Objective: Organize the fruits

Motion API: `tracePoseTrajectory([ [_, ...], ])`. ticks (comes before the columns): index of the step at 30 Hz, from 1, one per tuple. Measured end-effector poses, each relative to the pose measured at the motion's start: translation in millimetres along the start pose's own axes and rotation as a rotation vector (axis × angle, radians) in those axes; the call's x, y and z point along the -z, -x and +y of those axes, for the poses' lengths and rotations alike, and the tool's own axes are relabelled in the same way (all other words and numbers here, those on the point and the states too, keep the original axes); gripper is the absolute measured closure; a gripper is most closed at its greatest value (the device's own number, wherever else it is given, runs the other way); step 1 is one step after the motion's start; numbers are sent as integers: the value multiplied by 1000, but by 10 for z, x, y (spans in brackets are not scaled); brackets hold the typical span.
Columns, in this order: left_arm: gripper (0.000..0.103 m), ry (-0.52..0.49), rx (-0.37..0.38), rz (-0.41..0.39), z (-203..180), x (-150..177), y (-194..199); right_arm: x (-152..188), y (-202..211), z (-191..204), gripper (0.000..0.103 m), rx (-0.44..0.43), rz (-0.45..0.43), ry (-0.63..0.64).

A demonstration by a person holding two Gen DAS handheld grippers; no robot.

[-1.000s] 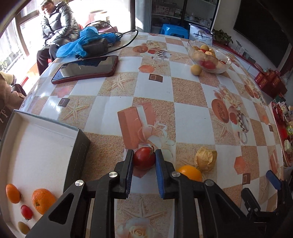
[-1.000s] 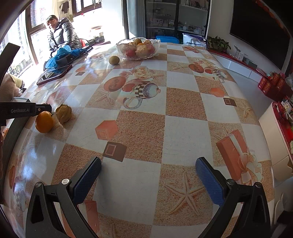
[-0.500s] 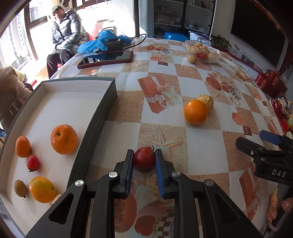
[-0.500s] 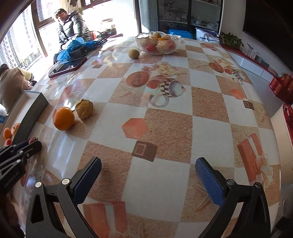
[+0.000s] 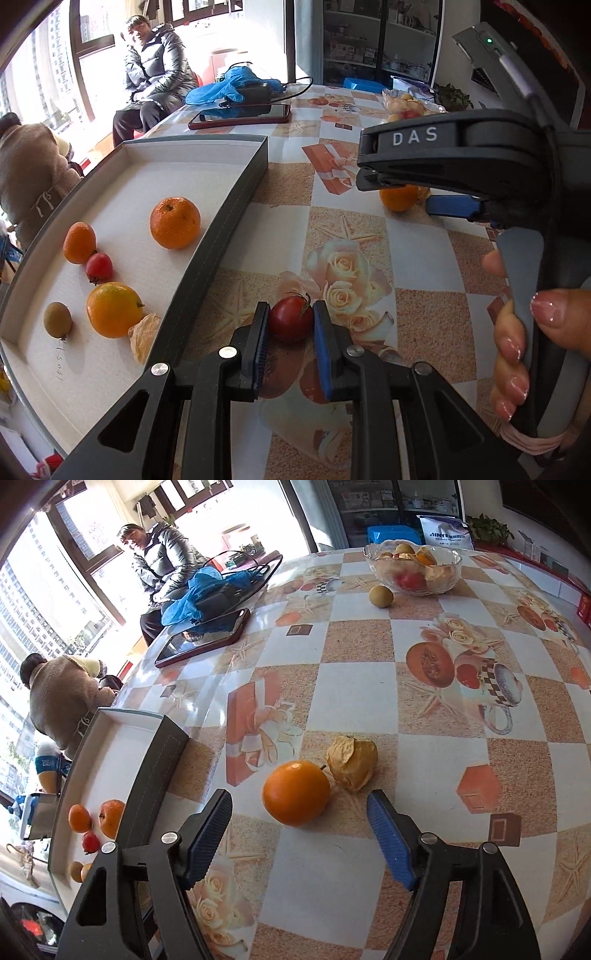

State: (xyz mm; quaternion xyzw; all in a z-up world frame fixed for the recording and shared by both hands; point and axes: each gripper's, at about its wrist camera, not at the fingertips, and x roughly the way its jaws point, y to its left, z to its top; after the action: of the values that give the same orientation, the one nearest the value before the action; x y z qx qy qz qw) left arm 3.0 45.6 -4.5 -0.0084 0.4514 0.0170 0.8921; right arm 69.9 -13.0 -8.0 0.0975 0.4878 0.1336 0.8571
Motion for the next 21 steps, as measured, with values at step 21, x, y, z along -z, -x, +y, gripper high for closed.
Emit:
tracePoseTrajectory([
  [21, 78, -43, 30, -74, -195, 69, 4, 875, 796, -862, 65, 65, -127, 53],
])
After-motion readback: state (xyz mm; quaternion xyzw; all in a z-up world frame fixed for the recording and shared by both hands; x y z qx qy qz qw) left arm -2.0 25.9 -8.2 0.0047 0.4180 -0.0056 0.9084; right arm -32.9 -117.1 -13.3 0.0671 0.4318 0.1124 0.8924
